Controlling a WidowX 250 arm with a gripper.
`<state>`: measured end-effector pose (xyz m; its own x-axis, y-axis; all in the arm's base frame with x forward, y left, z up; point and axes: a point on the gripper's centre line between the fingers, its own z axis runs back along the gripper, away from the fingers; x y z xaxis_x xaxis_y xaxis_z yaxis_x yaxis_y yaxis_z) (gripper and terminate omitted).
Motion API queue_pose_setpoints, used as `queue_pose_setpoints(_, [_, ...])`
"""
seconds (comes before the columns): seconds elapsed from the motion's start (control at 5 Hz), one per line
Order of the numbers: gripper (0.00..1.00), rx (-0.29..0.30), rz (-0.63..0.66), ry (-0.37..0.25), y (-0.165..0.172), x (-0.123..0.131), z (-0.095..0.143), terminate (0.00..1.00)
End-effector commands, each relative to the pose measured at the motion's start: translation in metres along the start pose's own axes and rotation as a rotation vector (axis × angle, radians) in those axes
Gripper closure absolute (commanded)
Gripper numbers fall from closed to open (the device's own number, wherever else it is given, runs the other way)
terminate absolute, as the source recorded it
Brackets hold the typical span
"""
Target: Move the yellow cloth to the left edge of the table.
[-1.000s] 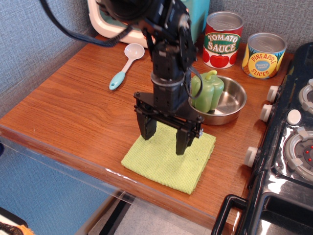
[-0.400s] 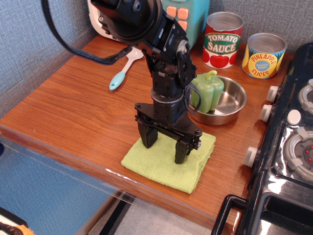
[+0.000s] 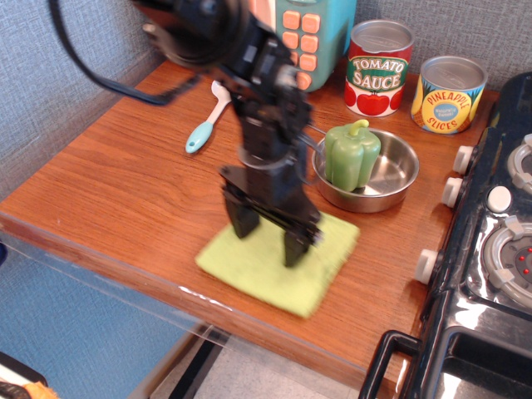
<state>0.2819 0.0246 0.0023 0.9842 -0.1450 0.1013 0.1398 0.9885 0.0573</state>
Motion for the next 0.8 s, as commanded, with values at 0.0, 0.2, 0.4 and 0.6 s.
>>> queue_pose_setpoints(0.0, [0.0, 0.038, 0.07, 0.024, 0.113, -0.03, -0.006, 0.0])
queue_pose_setpoints(0.2, [0.0, 0.042, 0.123, 0.042, 0.152, -0.047, 0.002, 0.0])
queue_pose_setpoints(0.4, [0.0, 0.028, 0.158, 0.033, 0.186, -0.057, 0.009, 0.0])
queue_pose_setpoints(0.6, [0.0, -0.012, 0.135, 0.029, 0.212, -0.053, 0.011, 0.0])
